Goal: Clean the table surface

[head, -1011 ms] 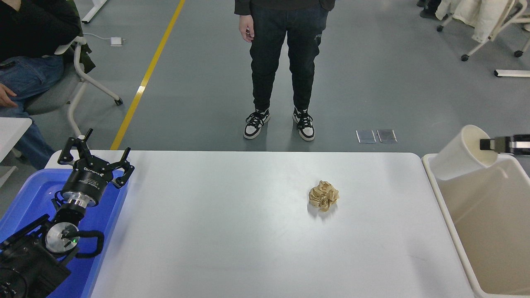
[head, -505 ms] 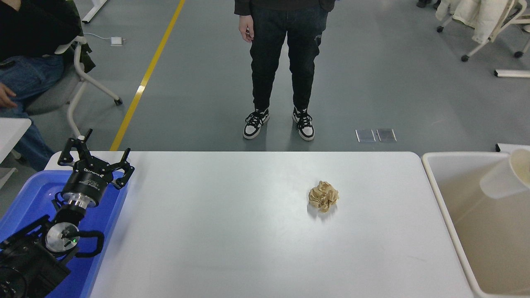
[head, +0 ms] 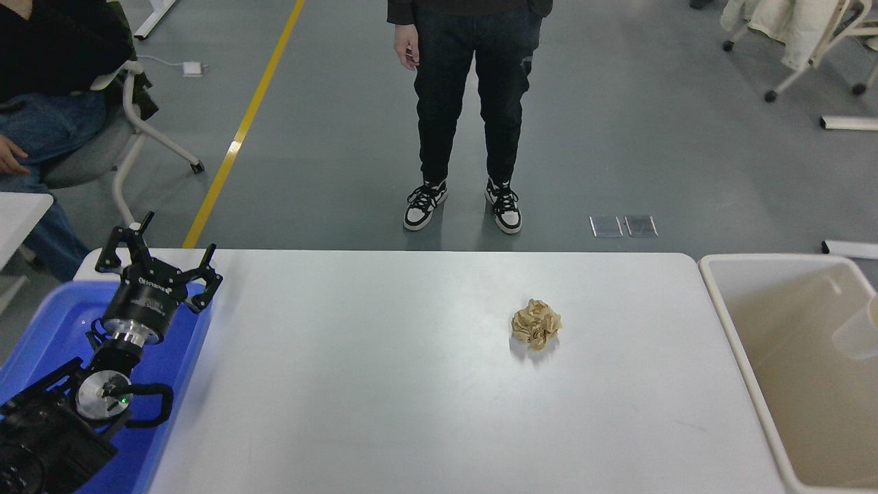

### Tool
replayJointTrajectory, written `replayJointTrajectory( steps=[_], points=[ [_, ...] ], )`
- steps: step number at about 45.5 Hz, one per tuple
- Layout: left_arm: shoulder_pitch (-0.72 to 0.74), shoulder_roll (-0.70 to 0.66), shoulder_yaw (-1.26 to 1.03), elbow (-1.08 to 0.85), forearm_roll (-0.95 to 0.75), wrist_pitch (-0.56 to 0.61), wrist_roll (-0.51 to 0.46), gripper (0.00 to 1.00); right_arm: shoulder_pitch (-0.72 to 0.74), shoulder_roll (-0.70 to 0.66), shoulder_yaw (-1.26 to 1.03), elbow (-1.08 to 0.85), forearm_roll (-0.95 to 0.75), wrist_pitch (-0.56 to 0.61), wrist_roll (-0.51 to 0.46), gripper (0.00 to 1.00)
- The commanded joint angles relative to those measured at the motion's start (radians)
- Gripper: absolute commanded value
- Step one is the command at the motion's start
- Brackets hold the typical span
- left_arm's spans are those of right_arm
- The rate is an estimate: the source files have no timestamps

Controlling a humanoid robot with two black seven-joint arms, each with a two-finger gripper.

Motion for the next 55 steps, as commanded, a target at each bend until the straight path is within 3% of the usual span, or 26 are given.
replayJointTrajectory(
  steps=[1, 24, 45, 48, 50, 51, 55],
  points=[
    [0.000, 0.000, 0.000, 0.000, 0.000, 0.000, 0.000, 1.00, -0.115, 0.199, -0.001, -0.277, 0.102, -0.016, 0.006, 0.00],
    [0.000, 0.000, 0.000, 0.000, 0.000, 0.000, 0.000, 1.00, -0.194, 0.318, -0.001, -0.343, 0.301, -0.062, -0.090, 0.00],
    [0.000, -0.001, 0.000, 0.000, 0.000, 0.002, 0.000, 1.00, -0.192, 0.371, -0.027, -0.419, 0.301, -0.138, -0.103, 0.00],
    [0.000, 0.000, 0.000, 0.000, 0.000, 0.002, 0.000, 1.00, -0.192, 0.365, -0.033, -0.419, 0.303, -0.147, -0.101, 0.34],
    [0.000, 0.000, 0.000, 0.002, 0.000, 0.002, 0.000, 1.00, -0.190, 0.362, -0.031, -0.420, 0.303, -0.157, -0.098, 0.82],
    [0.000, -0.001, 0.000, 0.000, 0.000, 0.002, 0.000, 1.00, -0.187, 0.361, -0.028, -0.420, 0.306, -0.167, -0.098, 1.00],
    [0.000, 0.000, 0.000, 0.000, 0.000, 0.002, 0.000, 1.00, -0.184, 0.364, -0.025, -0.419, 0.306, -0.187, -0.100, 1.00]
  ],
)
